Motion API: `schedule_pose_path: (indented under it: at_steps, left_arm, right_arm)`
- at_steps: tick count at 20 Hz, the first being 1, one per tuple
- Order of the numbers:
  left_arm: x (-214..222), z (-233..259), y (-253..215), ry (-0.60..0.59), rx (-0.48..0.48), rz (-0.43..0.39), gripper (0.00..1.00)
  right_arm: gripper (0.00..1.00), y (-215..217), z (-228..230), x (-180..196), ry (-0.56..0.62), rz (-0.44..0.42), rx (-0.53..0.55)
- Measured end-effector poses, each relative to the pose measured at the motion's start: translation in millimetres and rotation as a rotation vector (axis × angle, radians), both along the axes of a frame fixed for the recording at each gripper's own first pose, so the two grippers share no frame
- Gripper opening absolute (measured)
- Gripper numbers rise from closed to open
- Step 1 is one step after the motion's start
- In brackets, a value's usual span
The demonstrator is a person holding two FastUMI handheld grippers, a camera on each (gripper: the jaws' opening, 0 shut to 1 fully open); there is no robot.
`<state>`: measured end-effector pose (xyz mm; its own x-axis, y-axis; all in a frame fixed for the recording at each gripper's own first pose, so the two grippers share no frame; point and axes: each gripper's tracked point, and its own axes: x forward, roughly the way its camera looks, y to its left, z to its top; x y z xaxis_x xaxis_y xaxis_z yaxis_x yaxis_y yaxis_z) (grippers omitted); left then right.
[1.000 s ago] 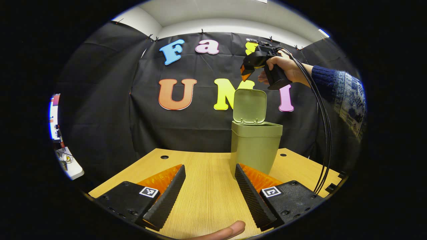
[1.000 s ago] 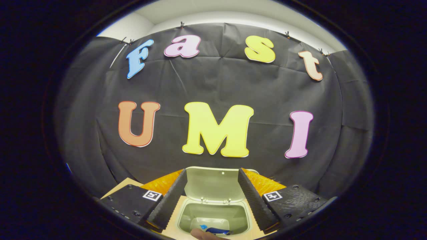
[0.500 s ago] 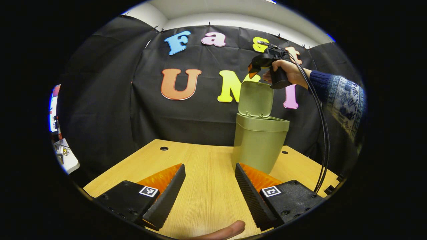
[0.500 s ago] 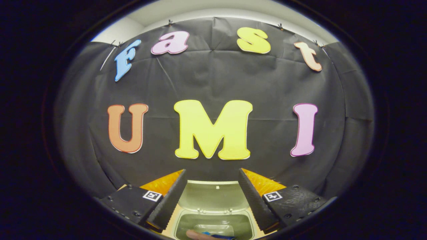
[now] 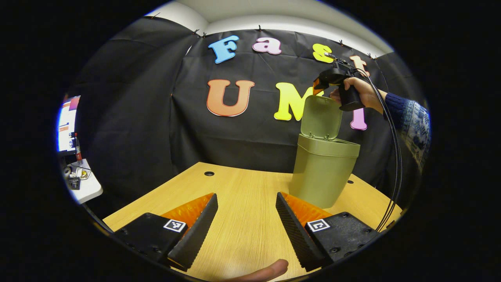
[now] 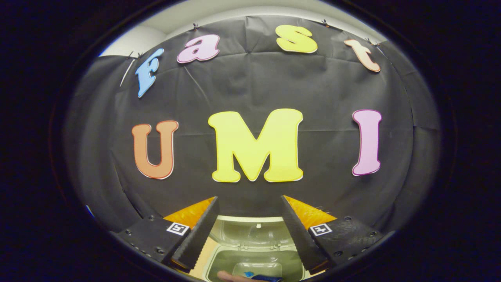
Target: Press the lid of the desktop garbage bin to open it, pick up the crumpled paper on the desktop and throw it into the bin, then pick up the pop can on the desktop and drop it into the bin, and finally close the garbage bin lid.
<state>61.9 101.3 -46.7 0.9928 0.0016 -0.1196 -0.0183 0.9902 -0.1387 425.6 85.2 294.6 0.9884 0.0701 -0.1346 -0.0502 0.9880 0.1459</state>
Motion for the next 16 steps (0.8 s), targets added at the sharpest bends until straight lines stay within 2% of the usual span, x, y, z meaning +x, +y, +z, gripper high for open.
schedule_pose_path:
  at_steps: [2, 3, 4, 6, 11, 16]
  left_arm:
    - [-2, 4, -6, -0.009, 0.007, -0.011, 0.96]
    - [-4, 8, -10, -0.021, 0.009, -0.02, 1.0]
    - [-6, 11, -14, -0.03, 0.013, -0.029, 0.96]
    - [-10, 14, -19, -0.045, 0.032, -0.045, 0.96]
    - [-20, 26, -11, -0.081, 0.064, -0.02, 0.96]
    - [-20, 24, -12, -0.081, 0.057, -0.018, 0.96]
  right_arm:
    - [0.98, 0, -10, -7, 0.008, 0.006, -0.005]
    - [0.96, 0, -18, -12, 0.028, 0.006, -0.007]
    - [0.95, 0, -24, -16, 0.036, 0.01, -0.002]
    - [0.95, -1, -37, -23, 0.043, 0.009, -0.003]
    - [0.95, -9, -71, -31, 0.078, 0.002, -0.006]
    - [0.98, -17, -101, -38, 0.125, -0.009, 0.04]
